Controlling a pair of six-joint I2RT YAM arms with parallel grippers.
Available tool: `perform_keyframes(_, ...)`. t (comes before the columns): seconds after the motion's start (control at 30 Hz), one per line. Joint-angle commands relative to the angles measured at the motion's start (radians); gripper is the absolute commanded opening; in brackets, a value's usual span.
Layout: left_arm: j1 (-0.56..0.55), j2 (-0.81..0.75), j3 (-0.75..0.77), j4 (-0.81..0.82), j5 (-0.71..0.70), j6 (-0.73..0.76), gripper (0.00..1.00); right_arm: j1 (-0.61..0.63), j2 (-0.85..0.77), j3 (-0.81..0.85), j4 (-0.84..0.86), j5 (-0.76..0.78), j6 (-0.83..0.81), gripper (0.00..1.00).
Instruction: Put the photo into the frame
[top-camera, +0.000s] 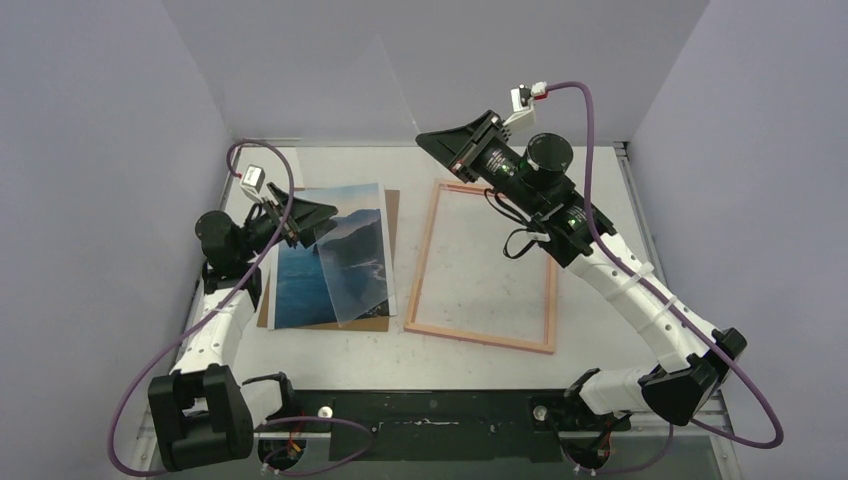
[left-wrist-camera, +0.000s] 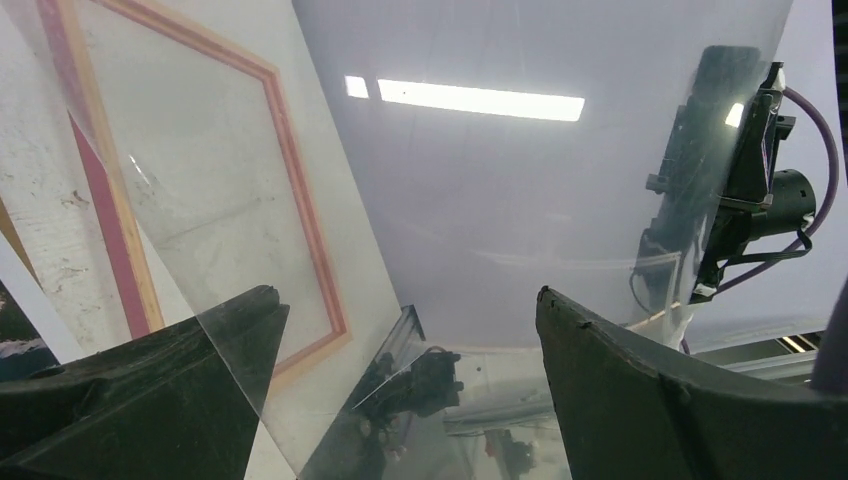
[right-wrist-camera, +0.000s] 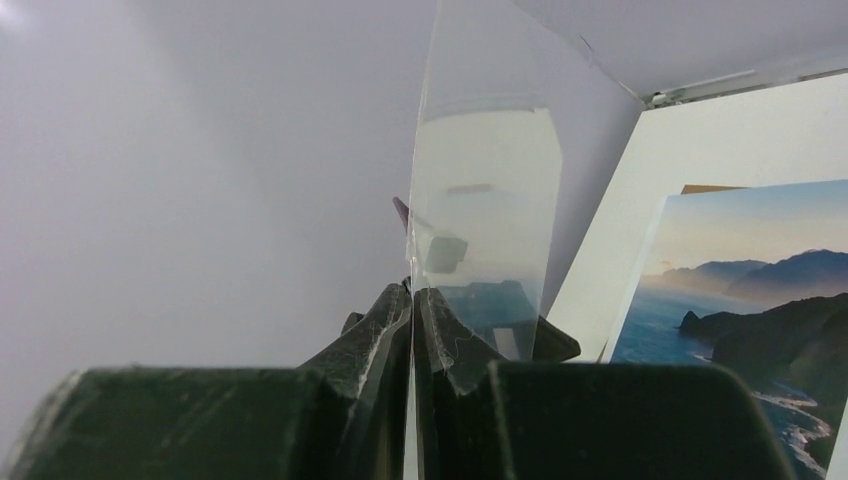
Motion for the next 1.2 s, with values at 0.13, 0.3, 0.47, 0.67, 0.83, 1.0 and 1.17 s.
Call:
perform_keyframes(0.13, 0.02, -0.012, 0.025, 0.127, 0.049, -0.057, 0.87, -0.033, -0.064, 0.027, 0.006, -0.006, -0.04, 0.05)
perform_keyframes(0.3, 0.026, -0.021, 0.08, -0.036, 0.052, 0.064, 0.65, -0.058, -0.085, -0.012, -0.075, -0.002, -0.098, 0.05)
perform_keyframes(0.47, 0.029, -0.03, 0.138, -0.248, 0.006, 0.234, 0.48, -0.077, -0.089, -0.054, -0.111, -0.024, -0.116, 0.05)
perform_keyframes(0.67, 0.027, -0.034, 0.195, -0.406, -0.021, 0.365, 0.24, -0.082, -0.097, -0.086, -0.099, -0.069, -0.125, 0.06)
perform_keyframes(0.83, 0.028, -0.032, 0.192, -0.412, -0.028, 0.378, 0.15, -0.094, -0.084, -0.133, -0.027, -0.17, -0.087, 0.14)
perform_keyframes(1.0, 0.028, -0.026, 0.204, -0.43, -0.019, 0.387, 0.01, -0.093, -0.079, -0.15, 0.008, -0.221, -0.078, 0.23)
perform_keyframes(1.17, 0.028, -0.028, 0.217, -0.435, 0.002, 0.383, 0.0, -0.094, -0.076, -0.158, -0.017, -0.227, -0.099, 0.27)
